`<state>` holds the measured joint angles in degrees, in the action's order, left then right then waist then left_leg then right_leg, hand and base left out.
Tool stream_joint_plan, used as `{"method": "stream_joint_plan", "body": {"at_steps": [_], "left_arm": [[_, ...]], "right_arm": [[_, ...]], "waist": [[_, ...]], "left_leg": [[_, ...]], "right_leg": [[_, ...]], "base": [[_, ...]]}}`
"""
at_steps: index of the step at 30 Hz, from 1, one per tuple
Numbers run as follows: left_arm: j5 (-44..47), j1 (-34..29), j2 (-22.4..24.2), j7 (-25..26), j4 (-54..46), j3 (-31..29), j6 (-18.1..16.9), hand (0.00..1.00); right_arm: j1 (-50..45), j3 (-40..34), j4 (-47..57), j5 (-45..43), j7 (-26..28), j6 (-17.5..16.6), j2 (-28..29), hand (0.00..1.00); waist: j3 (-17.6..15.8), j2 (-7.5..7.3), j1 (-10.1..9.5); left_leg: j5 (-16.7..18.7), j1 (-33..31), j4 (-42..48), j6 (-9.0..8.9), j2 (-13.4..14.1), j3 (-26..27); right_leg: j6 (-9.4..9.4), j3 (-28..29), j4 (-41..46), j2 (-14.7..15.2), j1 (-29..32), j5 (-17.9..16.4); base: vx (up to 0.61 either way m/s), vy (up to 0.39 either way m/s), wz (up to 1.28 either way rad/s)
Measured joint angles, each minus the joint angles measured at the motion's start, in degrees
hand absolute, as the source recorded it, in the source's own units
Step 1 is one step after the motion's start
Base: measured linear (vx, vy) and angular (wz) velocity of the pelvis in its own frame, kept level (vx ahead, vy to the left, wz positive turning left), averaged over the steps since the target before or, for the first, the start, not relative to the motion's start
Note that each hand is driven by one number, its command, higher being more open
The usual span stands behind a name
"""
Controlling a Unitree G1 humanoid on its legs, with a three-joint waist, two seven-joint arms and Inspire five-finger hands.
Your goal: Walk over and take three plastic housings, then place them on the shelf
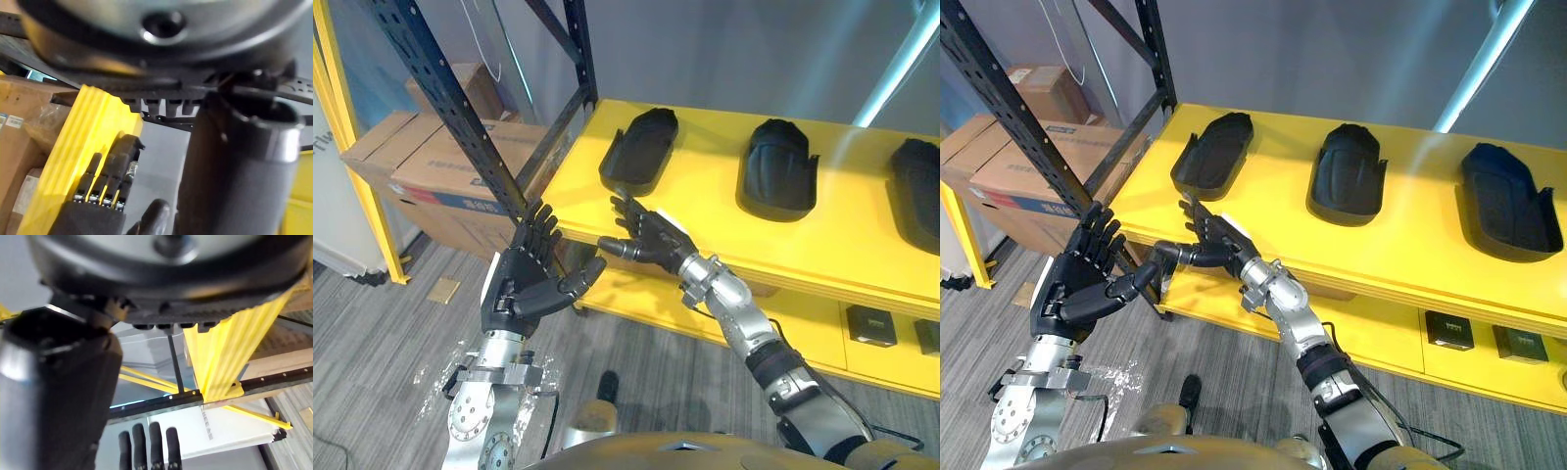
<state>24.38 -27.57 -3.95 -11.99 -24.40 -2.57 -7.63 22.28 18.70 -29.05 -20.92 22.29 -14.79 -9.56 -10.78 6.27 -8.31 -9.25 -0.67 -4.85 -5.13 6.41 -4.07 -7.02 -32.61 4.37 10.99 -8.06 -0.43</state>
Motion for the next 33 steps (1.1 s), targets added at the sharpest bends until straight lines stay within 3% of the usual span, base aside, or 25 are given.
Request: {"method": "stream_joint_plan", "body": {"at_steps": [12, 27, 30, 32, 33], "left_arm": [[0.5, -0.5, 0.9, 0.2, 0.2, 1.8, -1.3, 1.00], [0.7, -2.2, 1.8, 0.4, 0.2, 2.3, -1.3, 1.00], [0.7, -2.2, 1.9, 0.4, 0.2, 2.4, -1.4, 1.00], [0.8, -2.2, 1.9, 0.6, 0.2, 2.4, -2.1, 1.00], [0.8, -2.2, 1.9, 0.6, 0.2, 2.4, -2.1, 1.00]], "right_arm": [[3.5, -5.3, -2.3, 0.4, -7.7, -2.0, 0.8, 1.00], [3.8, -5.4, -1.8, 0.2, -6.0, -2.4, 1.5, 1.00], [0.9, -4.6, 4.1, -0.2, -3.6, -2.3, 1.5, 1.00], [-5.1, -4.2, 16.2, -0.2, 0.3, -2.2, 1.5, 1.00], [-5.6, -4.2, 17.1, -0.2, 0.5, -2.2, 1.5, 1.00]], "waist": [[-2.5, 0.68, -0.57], [-3.3, 0.48, 0.11], [-3.4, 0.33, 0.30], [-3.4, 0.05, 0.93], [-3.4, 0.03, 0.98]], "left_leg": [[-0.3, -0.1, 0.0, 0.35, -1.4, -1.1], [-0.1, 0.2, 0.1, 0.91, -1.9, -0.5], [0.3, 0.8, 0.1, 1.02, -1.8, 0.8], [0.8, 1.5, 0.1, 1.07, -1.7, 2.1], [0.9, 1.5, 0.1, 1.08, -1.7, 2.2]], "right_leg": [[-0.28, -0.4, 8.1, 3.5, 2.5, -4.1], [-0.35, 0.4, 11.6, 4.9, 3.9, -6.2], [-0.48, 1.6, 11.5, 4.9, 4.1, -6.1], [-0.63, 2.8, 10.9, 4.8, 4.1, -5.9], [-0.65, 2.8, 10.8, 4.8, 4.1, -5.9]], "base": [[-0.02, -0.013, 0.05], [-0.02, -0.031, -0.01], [-0.01, -0.028, -0.18], [0.01, -0.032, -0.25], [0.01, -0.023, -0.26]]}}
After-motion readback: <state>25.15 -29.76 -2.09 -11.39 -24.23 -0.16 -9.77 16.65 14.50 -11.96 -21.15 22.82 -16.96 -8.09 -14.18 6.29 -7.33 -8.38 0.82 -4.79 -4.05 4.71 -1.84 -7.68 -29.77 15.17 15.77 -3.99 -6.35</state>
